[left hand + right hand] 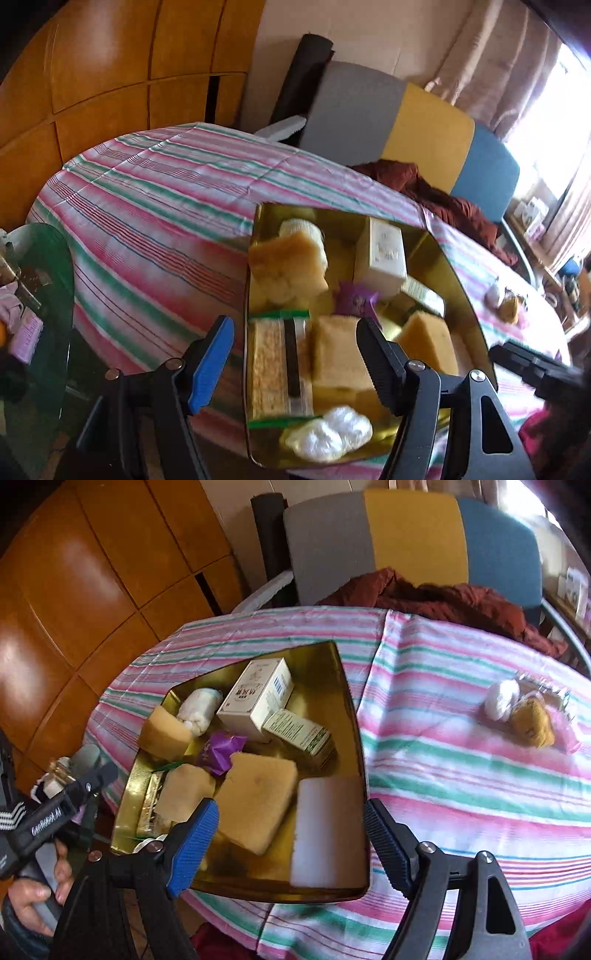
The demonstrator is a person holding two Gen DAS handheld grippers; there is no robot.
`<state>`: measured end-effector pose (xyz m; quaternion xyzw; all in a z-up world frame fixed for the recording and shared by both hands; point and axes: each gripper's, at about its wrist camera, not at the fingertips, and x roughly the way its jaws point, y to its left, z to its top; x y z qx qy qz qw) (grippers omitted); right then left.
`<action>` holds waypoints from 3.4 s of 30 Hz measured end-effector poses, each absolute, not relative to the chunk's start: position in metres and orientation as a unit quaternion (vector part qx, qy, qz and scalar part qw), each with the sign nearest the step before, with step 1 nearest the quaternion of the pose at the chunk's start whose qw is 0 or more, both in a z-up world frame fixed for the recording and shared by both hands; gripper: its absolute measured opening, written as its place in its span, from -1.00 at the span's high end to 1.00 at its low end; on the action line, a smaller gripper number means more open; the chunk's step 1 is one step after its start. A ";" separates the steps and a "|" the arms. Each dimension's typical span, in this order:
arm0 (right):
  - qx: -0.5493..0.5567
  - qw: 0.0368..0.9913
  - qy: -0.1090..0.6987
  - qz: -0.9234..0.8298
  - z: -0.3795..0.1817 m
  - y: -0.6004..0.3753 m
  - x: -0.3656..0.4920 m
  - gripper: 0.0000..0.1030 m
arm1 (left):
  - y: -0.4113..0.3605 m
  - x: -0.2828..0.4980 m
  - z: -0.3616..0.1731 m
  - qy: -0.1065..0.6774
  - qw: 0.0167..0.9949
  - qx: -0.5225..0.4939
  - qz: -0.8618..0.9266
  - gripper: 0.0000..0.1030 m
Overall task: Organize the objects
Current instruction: 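Carry the white sponge and purple candy into the gold tray and release both, then move both open tools back toward the remaining items on the cloth, then reach the right tool toward the pink hair roller while the left tool approaches the yellow plush toy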
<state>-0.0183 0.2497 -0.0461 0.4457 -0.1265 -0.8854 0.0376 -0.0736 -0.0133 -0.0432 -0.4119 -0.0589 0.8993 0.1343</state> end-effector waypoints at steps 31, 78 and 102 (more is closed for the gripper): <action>0.403 -0.031 -0.100 -0.909 -0.038 0.283 0.005 -0.59 | 0.065 -0.032 -0.023 0.065 0.159 -0.374 0.911 -0.49; 0.482 -0.225 -0.213 -0.820 -0.100 0.604 -0.042 -0.59 | 0.214 -0.039 -0.023 0.152 0.290 -0.378 0.866 -0.50; 0.499 -0.262 -0.170 -0.808 -0.090 0.616 -0.032 -0.23 | 0.345 -0.063 -0.044 0.138 0.384 -0.423 0.809 -0.48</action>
